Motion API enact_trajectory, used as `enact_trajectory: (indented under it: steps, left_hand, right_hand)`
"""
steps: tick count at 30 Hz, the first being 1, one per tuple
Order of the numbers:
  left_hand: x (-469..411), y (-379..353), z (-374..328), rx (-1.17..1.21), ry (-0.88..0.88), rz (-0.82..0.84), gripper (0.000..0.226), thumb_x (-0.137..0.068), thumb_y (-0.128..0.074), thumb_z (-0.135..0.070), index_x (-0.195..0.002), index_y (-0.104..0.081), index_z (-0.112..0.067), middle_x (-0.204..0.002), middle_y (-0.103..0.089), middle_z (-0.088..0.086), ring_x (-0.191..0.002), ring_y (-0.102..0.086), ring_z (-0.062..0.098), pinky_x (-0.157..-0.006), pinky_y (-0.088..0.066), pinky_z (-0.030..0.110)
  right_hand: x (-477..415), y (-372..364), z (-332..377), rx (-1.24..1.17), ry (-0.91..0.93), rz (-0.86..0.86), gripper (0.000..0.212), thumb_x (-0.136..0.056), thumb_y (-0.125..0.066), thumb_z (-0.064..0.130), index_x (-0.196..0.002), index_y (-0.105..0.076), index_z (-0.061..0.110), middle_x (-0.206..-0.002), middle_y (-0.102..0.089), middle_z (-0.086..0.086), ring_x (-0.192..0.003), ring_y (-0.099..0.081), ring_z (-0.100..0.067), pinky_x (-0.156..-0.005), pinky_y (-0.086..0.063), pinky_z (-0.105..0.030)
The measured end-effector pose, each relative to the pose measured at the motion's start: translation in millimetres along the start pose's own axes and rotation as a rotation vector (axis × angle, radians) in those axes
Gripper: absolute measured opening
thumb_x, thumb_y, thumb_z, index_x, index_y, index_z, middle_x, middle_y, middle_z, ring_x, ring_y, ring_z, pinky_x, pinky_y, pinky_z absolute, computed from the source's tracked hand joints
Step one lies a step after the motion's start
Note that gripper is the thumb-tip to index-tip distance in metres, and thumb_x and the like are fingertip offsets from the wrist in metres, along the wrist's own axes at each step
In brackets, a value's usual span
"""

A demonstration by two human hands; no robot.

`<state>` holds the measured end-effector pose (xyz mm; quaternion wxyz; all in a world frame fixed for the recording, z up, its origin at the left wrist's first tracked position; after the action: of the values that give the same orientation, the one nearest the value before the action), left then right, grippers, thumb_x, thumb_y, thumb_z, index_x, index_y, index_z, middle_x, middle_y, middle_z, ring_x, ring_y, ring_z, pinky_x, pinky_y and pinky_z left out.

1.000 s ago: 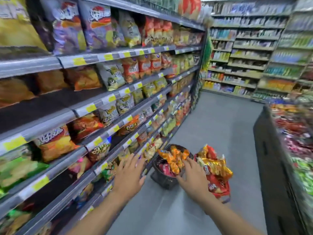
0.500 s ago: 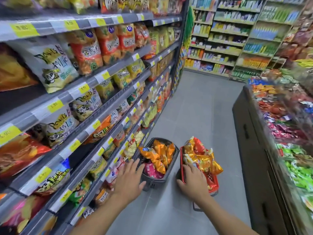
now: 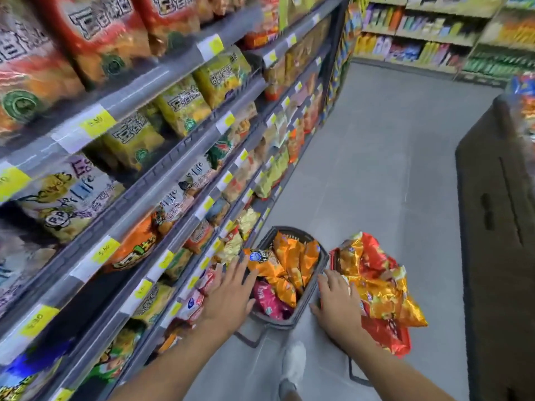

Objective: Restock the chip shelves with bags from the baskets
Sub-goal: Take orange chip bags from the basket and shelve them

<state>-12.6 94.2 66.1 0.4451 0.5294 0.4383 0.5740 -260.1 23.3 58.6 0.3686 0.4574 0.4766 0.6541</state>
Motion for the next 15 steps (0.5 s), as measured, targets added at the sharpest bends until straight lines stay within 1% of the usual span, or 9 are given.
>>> enact_trajectory:
  steps: [2,3,5,6,7,9,11,13,15]
  left_hand:
    - [-31,-5,-1,-0.013,0.018,0.033,0.087,-0.086,-0.077,-0.05,-0.16,-0.038,-0.026,-0.172,-0.02,0.011,-0.158,-0.023,0.035,-0.124,-0.026,0.059]
    - [-45,-10,0,-0.018,0.023,0.057,0.087,-0.089,-0.074,-0.05,-0.162,-0.032,-0.027,-0.173,-0.013,0.011,-0.159,-0.017,0.035,-0.125,-0.022,0.059]
    - [-71,-20,1,-0.031,0.037,0.109,0.086,-0.098,-0.062,-0.05,-0.166,-0.014,-0.028,-0.175,0.006,0.009,-0.161,0.001,0.034,-0.128,-0.011,0.058]
    - [-82,-26,2,-0.046,0.048,0.132,0.085,-0.1,-0.058,-0.051,-0.166,-0.007,-0.029,-0.174,0.012,0.008,-0.161,0.006,0.034,-0.128,-0.008,0.057]
    - [-92,-34,2,-0.059,0.055,0.148,0.085,-0.102,-0.055,-0.051,-0.166,-0.004,-0.03,-0.174,0.015,0.008,-0.161,0.008,0.034,-0.128,-0.006,0.057]
    - [-110,-51,2,-0.076,0.058,0.195,0.084,-0.104,-0.051,-0.05,-0.166,0.002,-0.028,-0.173,0.015,0.008,-0.16,0.011,0.034,-0.128,-0.001,0.057]
    - [-130,-70,3,-0.062,0.061,0.23,0.084,-0.104,-0.052,-0.048,-0.167,0.0,-0.027,-0.175,0.008,0.008,-0.161,0.006,0.033,-0.128,0.003,0.057]
    - [-150,-95,5,-0.032,0.071,0.266,0.085,-0.102,-0.057,-0.044,-0.167,-0.005,-0.025,-0.175,-0.001,0.008,-0.161,0.001,0.031,-0.128,-0.001,0.057]
    - [-167,-117,4,-0.003,0.071,0.323,0.086,-0.101,-0.06,-0.041,-0.166,-0.007,-0.025,-0.175,-0.005,0.008,-0.161,0.0,0.031,-0.128,-0.01,0.057]
  right_hand:
    - [-36,-13,-8,0.062,0.037,0.065,0.077,-0.068,-0.087,0.039,-0.138,-0.063,0.018,-0.145,-0.059,-0.01,-0.135,-0.054,-0.032,-0.108,-0.044,-0.062]
    - [-53,-18,-12,0.076,0.057,0.091,0.079,-0.072,-0.083,0.041,-0.144,-0.059,0.018,-0.15,-0.054,-0.011,-0.14,-0.049,-0.033,-0.112,-0.039,-0.063]
    - [-84,-29,-19,0.076,0.098,0.088,0.079,-0.088,-0.068,0.045,-0.157,-0.038,0.021,-0.165,-0.033,-0.008,-0.153,-0.028,-0.03,-0.122,-0.018,-0.061]
    - [-97,-34,-21,0.065,0.113,0.106,0.079,-0.093,-0.062,0.046,-0.161,-0.029,0.022,-0.168,-0.023,-0.007,-0.156,-0.018,-0.029,-0.123,-0.01,-0.058]
    - [-109,-40,-24,0.06,0.118,0.127,0.078,-0.095,-0.059,0.046,-0.162,-0.024,0.022,-0.17,-0.019,-0.006,-0.157,-0.014,-0.028,-0.124,-0.007,-0.057]
    - [-131,-54,-27,0.055,0.128,0.154,0.077,-0.095,-0.061,0.046,-0.16,-0.029,0.021,-0.168,-0.023,-0.007,-0.156,-0.018,-0.029,-0.124,-0.011,-0.059]
    - [-150,-72,-31,0.033,0.115,0.18,0.074,-0.092,-0.065,0.044,-0.157,-0.038,0.021,-0.165,-0.032,-0.008,-0.154,-0.026,-0.03,-0.123,-0.018,-0.06]
    - [-166,-92,-36,0.015,0.103,0.199,0.073,-0.09,-0.067,0.043,-0.155,-0.042,0.022,-0.163,-0.036,-0.007,-0.152,-0.03,-0.03,-0.122,-0.022,-0.061]
    - [-181,-112,-41,0.002,0.091,0.217,0.071,-0.091,-0.065,0.044,-0.155,-0.042,0.023,-0.163,-0.036,-0.007,-0.152,-0.03,-0.03,-0.121,-0.021,-0.06]
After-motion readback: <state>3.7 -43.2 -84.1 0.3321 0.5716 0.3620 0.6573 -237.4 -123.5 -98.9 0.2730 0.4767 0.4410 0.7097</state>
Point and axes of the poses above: each hand's wrist, its own x-axis away from the middle knuckle, its own y-axis out of the back of the hand, z = x × y, the point moved 3 cm from there along -x, towards the middle knuckle
